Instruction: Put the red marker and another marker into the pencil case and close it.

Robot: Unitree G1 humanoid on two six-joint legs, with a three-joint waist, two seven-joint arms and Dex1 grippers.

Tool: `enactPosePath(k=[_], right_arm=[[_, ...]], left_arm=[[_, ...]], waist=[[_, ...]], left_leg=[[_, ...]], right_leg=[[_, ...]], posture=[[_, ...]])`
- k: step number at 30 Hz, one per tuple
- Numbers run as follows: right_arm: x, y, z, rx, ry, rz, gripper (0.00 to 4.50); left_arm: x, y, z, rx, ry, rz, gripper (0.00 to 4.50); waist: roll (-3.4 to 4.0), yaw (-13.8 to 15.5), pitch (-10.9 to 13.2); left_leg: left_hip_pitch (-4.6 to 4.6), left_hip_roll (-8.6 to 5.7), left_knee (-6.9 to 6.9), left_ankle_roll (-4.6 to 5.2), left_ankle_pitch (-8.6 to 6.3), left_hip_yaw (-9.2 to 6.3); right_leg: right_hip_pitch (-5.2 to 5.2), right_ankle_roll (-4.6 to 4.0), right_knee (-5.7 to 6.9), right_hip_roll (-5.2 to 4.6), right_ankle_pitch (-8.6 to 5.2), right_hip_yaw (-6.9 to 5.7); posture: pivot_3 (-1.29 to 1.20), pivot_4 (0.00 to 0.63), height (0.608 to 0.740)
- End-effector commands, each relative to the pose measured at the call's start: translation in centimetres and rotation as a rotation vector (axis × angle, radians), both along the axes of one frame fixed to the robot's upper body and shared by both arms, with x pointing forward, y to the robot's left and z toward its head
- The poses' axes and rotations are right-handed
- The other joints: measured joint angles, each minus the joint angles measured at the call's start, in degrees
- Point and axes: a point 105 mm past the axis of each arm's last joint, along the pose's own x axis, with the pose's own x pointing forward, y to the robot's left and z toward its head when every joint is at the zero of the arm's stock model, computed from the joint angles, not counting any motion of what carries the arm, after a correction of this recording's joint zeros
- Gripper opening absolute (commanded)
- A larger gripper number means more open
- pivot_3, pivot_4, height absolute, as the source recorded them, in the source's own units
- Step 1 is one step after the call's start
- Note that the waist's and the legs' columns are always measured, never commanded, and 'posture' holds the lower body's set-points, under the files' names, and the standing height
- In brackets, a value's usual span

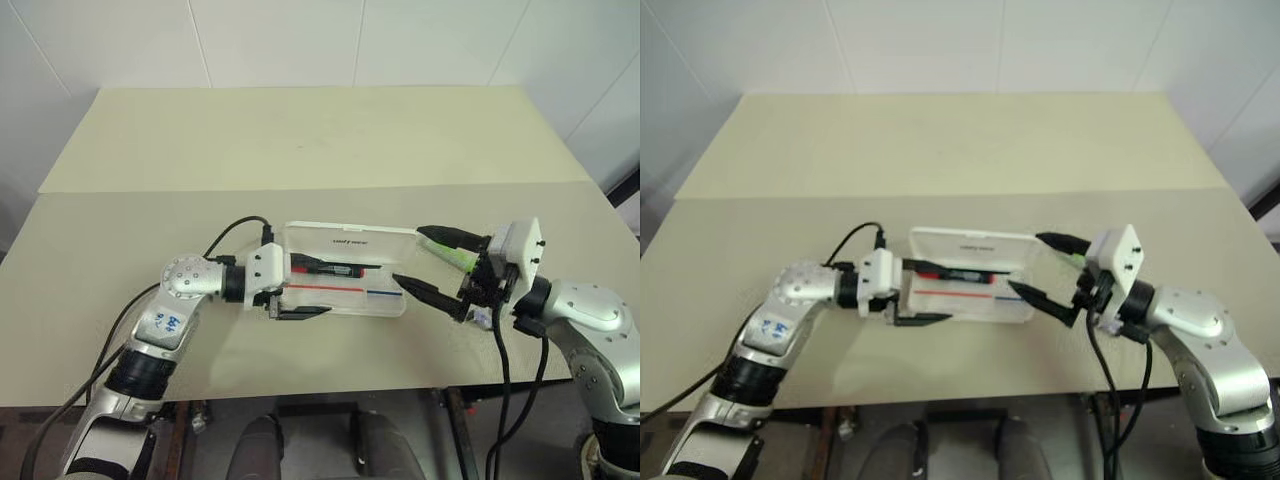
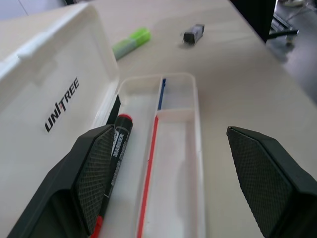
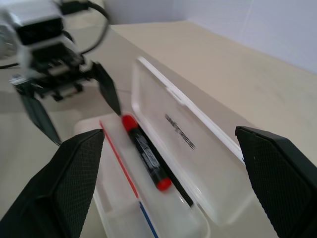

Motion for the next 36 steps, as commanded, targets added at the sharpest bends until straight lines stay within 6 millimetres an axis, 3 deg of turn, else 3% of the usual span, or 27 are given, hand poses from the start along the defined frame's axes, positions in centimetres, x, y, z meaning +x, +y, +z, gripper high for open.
enactPosePath(k=[1, 7, 12, 22, 32, 36], right_arm=[[0.2, -2.3, 0.1, -0.048, 0.015, -0.033, 4.50], [3.1, -8.2, -1.4, -0.170, 0.112, -0.207, 4.50], [5.4, -11.1, -2.8, -0.241, 0.167, -0.285, 4.50], [8.3, -11.1, -5.0, -0.252, 0.246, -0.248, 4.50], [8.6, -10.6, -8.0, -0.291, 0.339, -0.236, 4.50], [8.7, -11.6, -8.7, -0.306, 0.370, -0.275, 3.59]], left_arm=[[-1.2, 0.5, 2.1, -0.052, -0.031, -0.011, 3.89], [-1.7, 1.0, 4.1, -0.123, -0.023, 0.086, 3.89], [-2.1, -0.1, 5.2, -0.174, 0.003, 0.088, 3.89], [-2.6, -1.0, 6.3, -0.153, 0.012, 0.058, 3.89], [-2.7, -0.5, 6.9, -0.131, 0.000, 0.059, 3.89], [-2.7, -0.4, 7.0, -0.128, -0.007, 0.049, 3.95]], waist=[[0.01, 0.03, 0.00], [0.00, -0.03, 0.01], [0.01, -0.28, 0.01], [0.05, -0.29, 0.03], [0.07, -0.25, 0.05], [0.07, -0.26, 0.05]], left_leg=[[0.00, 0.00, -0.01, 0.00, 0.00, 0.01], [0.01, -0.01, 0.03, 0.01, 0.00, 0.04], [0.02, -0.01, 0.10, 0.02, 0.00, 0.05], [0.02, -0.02, 0.08, 0.02, 0.01, 0.06], [0.01, -0.02, 0.09, 0.00, 0.01, 0.06], [0.05, -0.02, 0.12, 0.00, 0.01, 0.06]], right_leg=[[0.00, 0.00, 0.00, -0.01, 0.00, 0.00], [0.00, -0.03, -0.03, -0.03, -0.01, 0.02], [0.01, -0.03, 0.00, -0.01, -0.01, 0.06], [-0.02, 0.31, 0.01, 0.05, 0.17, 0.10], [-0.02, 0.44, 0.01, 0.05, 0.24, 0.09], [0.03, 0.39, 0.01, 0.05, 0.22, 0.09]], posture=[[0.00, 0.150, 0.740], [0.00, 0.150, 0.740], [0.00, 0.150, 0.740], [0.00, 0.150, 0.740], [0.00, 0.150, 0.740], [0.00, 0.150, 0.740]])
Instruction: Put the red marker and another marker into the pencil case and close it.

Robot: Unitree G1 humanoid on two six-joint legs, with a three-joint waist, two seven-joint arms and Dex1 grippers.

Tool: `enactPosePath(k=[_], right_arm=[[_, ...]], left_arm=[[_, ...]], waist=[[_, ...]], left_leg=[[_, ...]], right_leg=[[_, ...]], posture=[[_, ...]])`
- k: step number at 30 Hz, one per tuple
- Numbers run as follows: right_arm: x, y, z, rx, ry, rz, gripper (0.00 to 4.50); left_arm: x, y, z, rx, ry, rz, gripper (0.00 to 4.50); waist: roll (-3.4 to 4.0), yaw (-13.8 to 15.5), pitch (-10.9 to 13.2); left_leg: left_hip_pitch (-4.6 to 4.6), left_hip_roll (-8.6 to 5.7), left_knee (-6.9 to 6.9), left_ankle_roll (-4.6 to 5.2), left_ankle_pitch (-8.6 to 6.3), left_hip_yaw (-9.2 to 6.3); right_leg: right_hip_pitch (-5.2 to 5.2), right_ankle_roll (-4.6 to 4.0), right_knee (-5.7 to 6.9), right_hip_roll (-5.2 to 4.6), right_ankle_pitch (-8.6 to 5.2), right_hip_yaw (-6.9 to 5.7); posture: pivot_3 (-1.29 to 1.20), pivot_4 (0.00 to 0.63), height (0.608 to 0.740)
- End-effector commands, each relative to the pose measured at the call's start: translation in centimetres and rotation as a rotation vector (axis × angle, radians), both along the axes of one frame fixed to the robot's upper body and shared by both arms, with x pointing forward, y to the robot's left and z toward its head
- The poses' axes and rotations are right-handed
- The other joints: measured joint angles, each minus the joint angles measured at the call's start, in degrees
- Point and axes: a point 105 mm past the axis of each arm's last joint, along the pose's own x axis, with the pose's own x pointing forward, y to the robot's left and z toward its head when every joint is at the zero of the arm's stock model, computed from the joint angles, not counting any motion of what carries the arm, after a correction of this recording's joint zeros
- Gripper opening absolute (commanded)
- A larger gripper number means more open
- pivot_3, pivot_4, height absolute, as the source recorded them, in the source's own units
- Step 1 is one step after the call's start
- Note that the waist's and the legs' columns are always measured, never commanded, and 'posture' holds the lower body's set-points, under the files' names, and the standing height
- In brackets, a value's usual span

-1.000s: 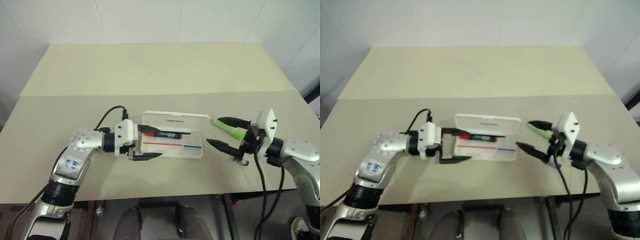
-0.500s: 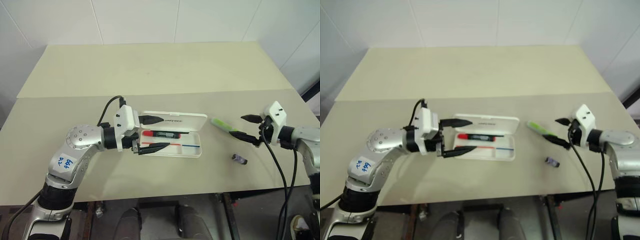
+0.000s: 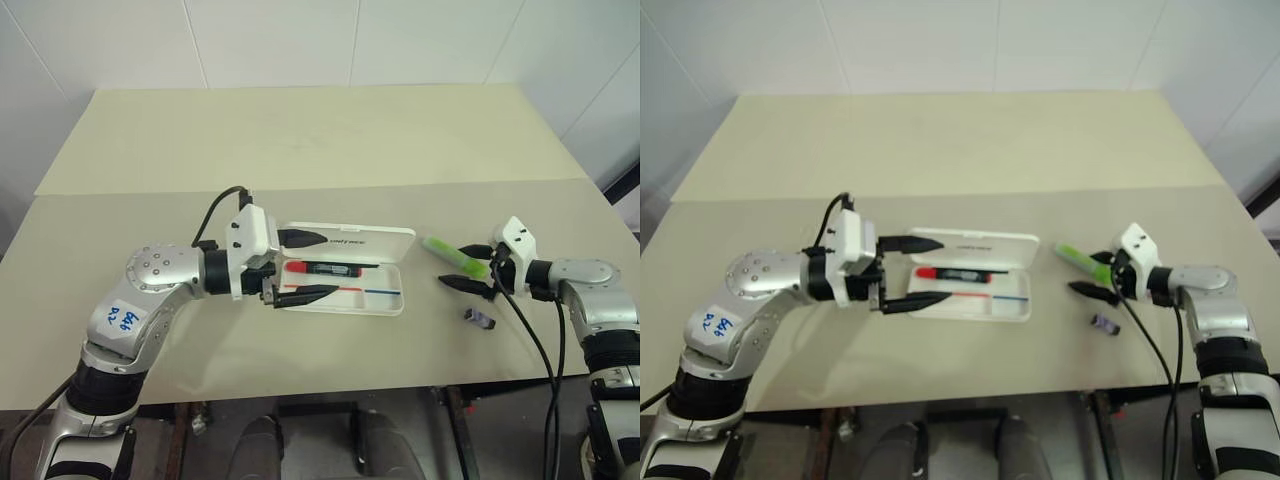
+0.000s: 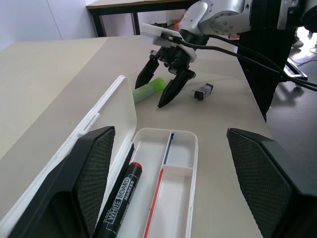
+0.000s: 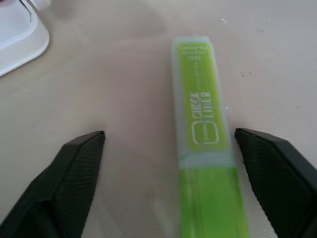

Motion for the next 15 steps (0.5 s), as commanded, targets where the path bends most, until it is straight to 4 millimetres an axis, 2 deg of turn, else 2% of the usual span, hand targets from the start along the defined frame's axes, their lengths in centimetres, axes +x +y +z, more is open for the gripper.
enactPosePath(k=[1, 7, 10, 15], right_arm=[[0.1, -1.4, -0.6, -0.031, 0.024, -0.056, 3.25], [-0.1, -2.0, -0.8, -0.039, 0.037, -0.066, 1.20], [-0.1, -2.3, -0.7, -0.048, 0.036, -0.077, 1.11], [-0.3, -4.0, -0.4, -0.101, 0.016, -0.144, 1.11]], left_arm=[[-0.7, -0.2, 1.8, -0.009, -0.080, -0.038, 3.95], [-0.6, -0.3, 1.7, 0.003, -0.087, -0.061, 3.95], [-0.6, -0.4, 1.7, 0.004, -0.087, -0.070, 3.95], [-0.5, -0.5, 1.4, 0.018, -0.084, -0.094, 3.95]], waist=[[0.00, -0.02, 0.00], [0.00, 0.15, 0.00], [-0.01, 0.21, 0.00], [-0.01, 0.25, 0.00]], left_leg=[[0.00, 0.00, 0.03, 0.00, 0.00, 0.00], [0.01, -0.08, 0.21, 0.05, 0.06, 0.00], [0.01, -0.11, 0.22, 0.11, 0.11, 0.00], [0.01, -0.11, 0.22, 0.11, 0.12, 0.00]], right_leg=[[0.02, -0.07, 0.00, 0.00, -0.04, 0.00], [0.15, -0.46, -0.05, -0.06, -0.17, 0.04], [0.18, -0.49, -0.09, -0.11, -0.14, 0.04], [0.19, -0.49, -0.10, -0.11, -0.14, 0.05]], posture=[[0.00, 0.150, 0.740], [0.00, 0.150, 0.740], [0.00, 0.150, 0.740], [0.00, 0.150, 0.740]])
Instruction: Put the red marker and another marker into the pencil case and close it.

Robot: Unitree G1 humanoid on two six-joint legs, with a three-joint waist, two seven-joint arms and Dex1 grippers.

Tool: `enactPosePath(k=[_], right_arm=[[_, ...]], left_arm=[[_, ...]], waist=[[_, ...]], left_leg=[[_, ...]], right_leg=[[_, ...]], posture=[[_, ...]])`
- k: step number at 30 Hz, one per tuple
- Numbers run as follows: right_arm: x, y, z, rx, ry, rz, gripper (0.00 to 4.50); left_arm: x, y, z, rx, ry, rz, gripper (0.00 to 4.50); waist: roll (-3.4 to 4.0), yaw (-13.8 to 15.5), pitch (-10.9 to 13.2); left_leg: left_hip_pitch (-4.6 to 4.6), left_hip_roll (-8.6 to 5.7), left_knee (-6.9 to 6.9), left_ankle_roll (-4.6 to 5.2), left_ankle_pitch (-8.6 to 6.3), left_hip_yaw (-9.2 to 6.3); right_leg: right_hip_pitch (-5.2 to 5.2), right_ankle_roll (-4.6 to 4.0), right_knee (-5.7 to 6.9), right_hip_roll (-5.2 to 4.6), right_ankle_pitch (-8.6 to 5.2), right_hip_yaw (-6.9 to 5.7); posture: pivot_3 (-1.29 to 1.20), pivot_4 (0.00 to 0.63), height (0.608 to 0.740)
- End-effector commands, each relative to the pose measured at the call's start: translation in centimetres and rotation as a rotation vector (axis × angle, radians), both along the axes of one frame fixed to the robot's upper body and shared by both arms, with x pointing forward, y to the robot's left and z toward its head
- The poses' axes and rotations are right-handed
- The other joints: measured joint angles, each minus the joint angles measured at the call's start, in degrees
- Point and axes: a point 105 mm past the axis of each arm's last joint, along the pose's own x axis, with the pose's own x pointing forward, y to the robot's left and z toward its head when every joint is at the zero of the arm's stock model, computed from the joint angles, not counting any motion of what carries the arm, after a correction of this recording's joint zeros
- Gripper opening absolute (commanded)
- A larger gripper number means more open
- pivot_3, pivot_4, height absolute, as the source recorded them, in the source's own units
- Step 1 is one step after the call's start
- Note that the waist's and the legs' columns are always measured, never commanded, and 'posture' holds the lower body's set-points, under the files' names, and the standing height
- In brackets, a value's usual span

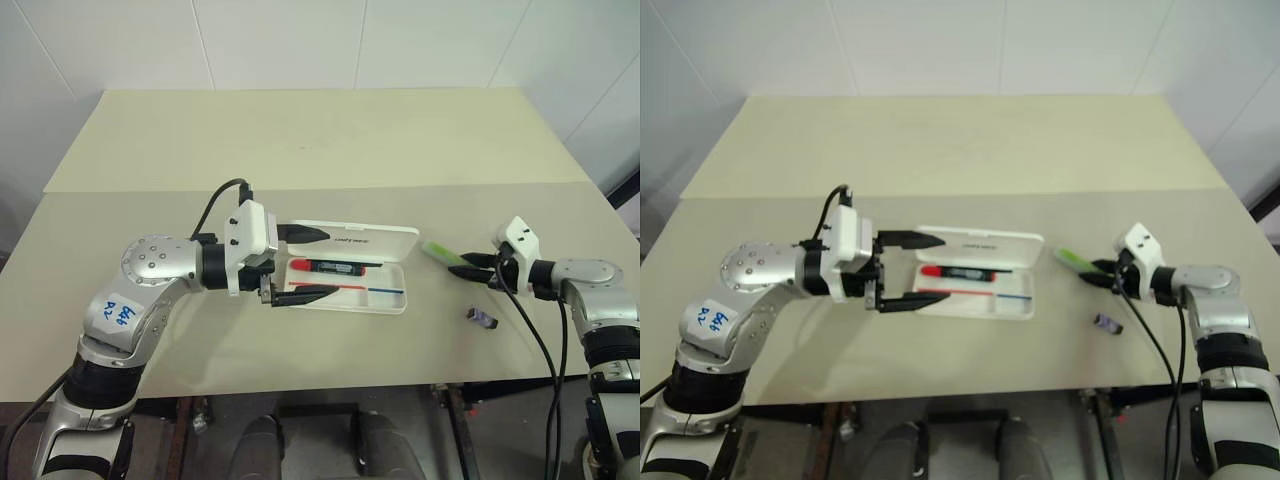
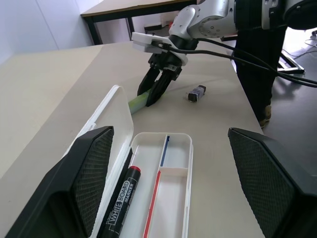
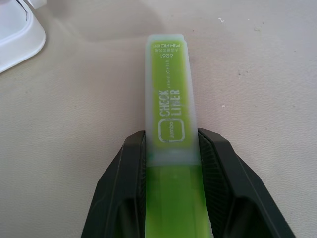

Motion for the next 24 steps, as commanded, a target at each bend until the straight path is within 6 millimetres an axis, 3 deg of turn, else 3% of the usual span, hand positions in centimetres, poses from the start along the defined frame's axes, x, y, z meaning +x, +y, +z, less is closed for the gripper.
enactPosePath(k=[1, 8, 12, 16, 18, 24], right_arm=[[-0.7, -3.6, 0.2, -0.099, -0.001, -0.132, 1.11], [-4.1, -6.5, 3.3, -0.171, -0.035, -0.151, 1.11], [-6.7, -6.3, 5.1, -0.172, -0.026, -0.108, 1.11], [-10.0, -3.2, 5.6, -0.136, 0.013, 0.033, 1.11], [-11.2, -0.3, 5.9, -0.092, 0.013, 0.108, 1.11], [-12.5, 6.9, 6.0, 0.036, -0.005, 0.289, 1.11]], left_arm=[[-0.1, -0.2, 0.4, 0.006, -0.036, -0.035, 3.95], [0.3, 1.0, -0.7, 0.026, -0.020, -0.024, 3.95], [0.5, 1.7, -0.8, 0.012, -0.015, -0.013, 3.95], [0.8, 3.1, -1.5, 0.048, -0.016, 0.004, 3.95], [1.0, 4.3, -2.1, 0.080, -0.013, 0.022, 3.95], [1.0, 6.8, -2.7, 0.114, -0.014, 0.068, 3.95]], waist=[[0.00, 0.14, 0.00], [0.03, 1.30, 0.00], [0.05, 0.94, 0.01], [0.08, 0.13, 0.02], [0.07, -0.30, 0.02], [0.04, -0.66, 0.04]], left_leg=[[0.00, -0.01, 0.00, 0.00, 0.00, 0.00], [-0.09, -0.10, -0.24, 0.01, -0.02, 0.00], [-0.10, -0.06, -0.36, -0.02, -0.08, 0.03], [-0.04, -0.02, -0.48, -0.04, -0.09, 0.05], [0.00, 0.02, -0.52, -0.06, -0.10, 0.04], [0.00, 0.05, -0.43, -0.07, -0.09, 0.05]], right_leg=[[0.00, 0.00, 0.00, -0.01, 0.00, 0.00], [-0.08, 0.00, -0.22, -0.11, -0.01, -0.02], [-0.18, 0.24, -0.22, -0.09, 0.04, -0.02], [-0.18, 0.42, -0.22, -0.04, 0.09, -0.03], [-0.18, 0.42, -0.22, 0.00, 0.09, -0.04], [-0.17, 0.05, -0.23, 0.01, -0.09, -0.02]], posture=[[0.00, 0.150, 0.740], [0.00, 0.150, 0.740], [0.00, 0.150, 0.740], [0.00, 0.150, 0.740], [0.00, 0.150, 0.740], [0.00, 0.150, 0.740]])
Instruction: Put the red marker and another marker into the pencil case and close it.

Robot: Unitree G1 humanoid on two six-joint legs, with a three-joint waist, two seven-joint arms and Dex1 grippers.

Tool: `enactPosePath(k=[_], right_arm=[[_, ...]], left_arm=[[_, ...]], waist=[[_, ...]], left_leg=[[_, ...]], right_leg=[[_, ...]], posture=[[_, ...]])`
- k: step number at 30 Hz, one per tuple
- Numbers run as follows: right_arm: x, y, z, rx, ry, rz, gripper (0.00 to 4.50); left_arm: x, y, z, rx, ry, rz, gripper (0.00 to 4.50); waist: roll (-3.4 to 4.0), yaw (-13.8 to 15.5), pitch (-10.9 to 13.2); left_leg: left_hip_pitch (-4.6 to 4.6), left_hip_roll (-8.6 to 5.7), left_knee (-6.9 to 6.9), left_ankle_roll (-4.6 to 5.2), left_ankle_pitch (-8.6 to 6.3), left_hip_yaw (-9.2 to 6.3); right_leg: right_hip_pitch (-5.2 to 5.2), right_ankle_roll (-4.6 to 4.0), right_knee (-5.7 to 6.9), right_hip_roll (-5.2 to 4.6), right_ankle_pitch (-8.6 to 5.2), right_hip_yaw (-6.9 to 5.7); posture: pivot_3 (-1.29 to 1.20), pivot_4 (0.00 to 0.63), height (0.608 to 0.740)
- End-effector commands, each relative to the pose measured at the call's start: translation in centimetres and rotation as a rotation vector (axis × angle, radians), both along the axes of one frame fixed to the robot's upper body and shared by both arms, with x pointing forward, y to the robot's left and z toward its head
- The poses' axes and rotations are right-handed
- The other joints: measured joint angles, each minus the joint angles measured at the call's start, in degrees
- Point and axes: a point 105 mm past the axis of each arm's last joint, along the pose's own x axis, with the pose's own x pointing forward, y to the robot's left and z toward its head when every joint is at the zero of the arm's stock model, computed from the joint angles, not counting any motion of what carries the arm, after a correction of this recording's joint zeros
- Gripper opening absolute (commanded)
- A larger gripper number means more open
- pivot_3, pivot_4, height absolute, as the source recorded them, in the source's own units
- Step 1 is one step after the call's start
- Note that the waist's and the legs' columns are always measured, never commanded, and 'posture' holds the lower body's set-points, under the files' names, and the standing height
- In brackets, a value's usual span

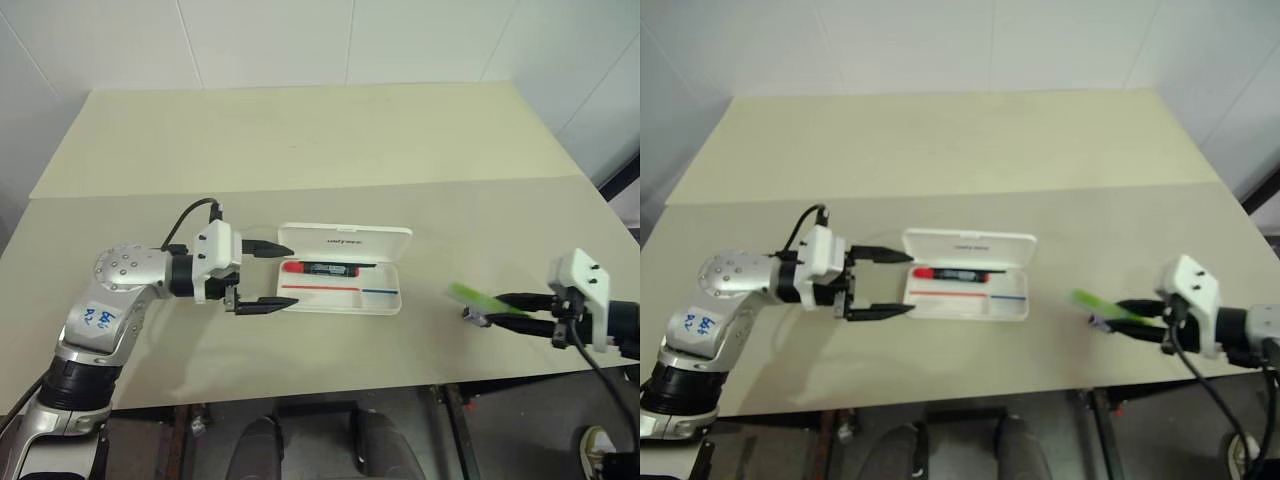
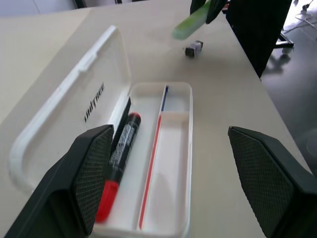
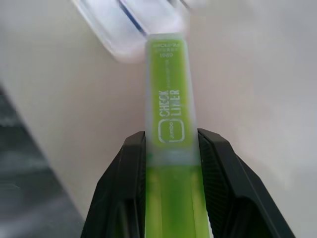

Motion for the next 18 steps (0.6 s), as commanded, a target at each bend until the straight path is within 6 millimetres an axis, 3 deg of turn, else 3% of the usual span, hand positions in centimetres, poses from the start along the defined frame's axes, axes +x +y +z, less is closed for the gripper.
enactPosePath(k=[1, 5, 8, 14, 18], right_arm=[[-0.3, 3.2, 0.7, 0.045, -0.038, 0.082, 1.11], [0.2, 5.0, 0.6, 0.066, -0.051, 0.124, 1.11], [1.5, 7.5, 0.8, 0.108, -0.081, 0.172, 1.11], [2.6, 11.4, 0.6, 0.131, -0.107, 0.300, 1.11], [3.1, 13.0, 0.3, 0.120, -0.117, 0.364, 1.11]], left_arm=[[-0.2, 1.4, 0.6, 0.022, -0.049, 0.022, 3.95], [-0.3, 2.4, 0.6, 0.039, -0.059, 0.040, 3.95], [-0.6, 3.1, 0.4, 0.047, -0.058, 0.062, 3.95], [-1.2, 2.8, -0.2, 0.049, -0.056, 0.063, 3.95], [-1.2, 2.8, -0.3, 0.045, -0.057, 0.070, 3.95]], waist=[[-0.03, 0.07, 0.01], [-0.04, 0.47, 0.02], [-0.07, 0.50, 0.01], [-0.07, 0.61, 0.01], [-0.07, 0.68, 0.01]], left_leg=[[-0.02, 0.00, 0.03, 0.00, 0.00, 0.00], [-0.09, 0.00, 0.07, 0.00, -0.01, 0.07], [-0.11, 0.00, -0.06, 0.02, -0.01, 0.09], [-0.12, 0.02, -0.43, 0.01, -0.02, 0.10], [-0.14, 0.02, -0.51, 0.01, -0.03, 0.08]], right_leg=[[0.00, -0.04, -0.03, -0.01, -0.01, 0.00], [0.04, -0.14, -0.28, -0.11, 0.00, 0.00], [0.02, -0.16, -0.40, -0.14, 0.01, 0.00], [-0.19, -0.10, -0.28, -0.13, 0.04, -0.04], [-0.25, 0.16, -0.23, -0.11, 0.13, -0.12]], posture=[[0.00, 0.150, 0.740], [0.00, 0.150, 0.740], [0.00, 0.150, 0.740], [0.00, 0.150, 0.740], [0.00, 0.150, 0.740]])
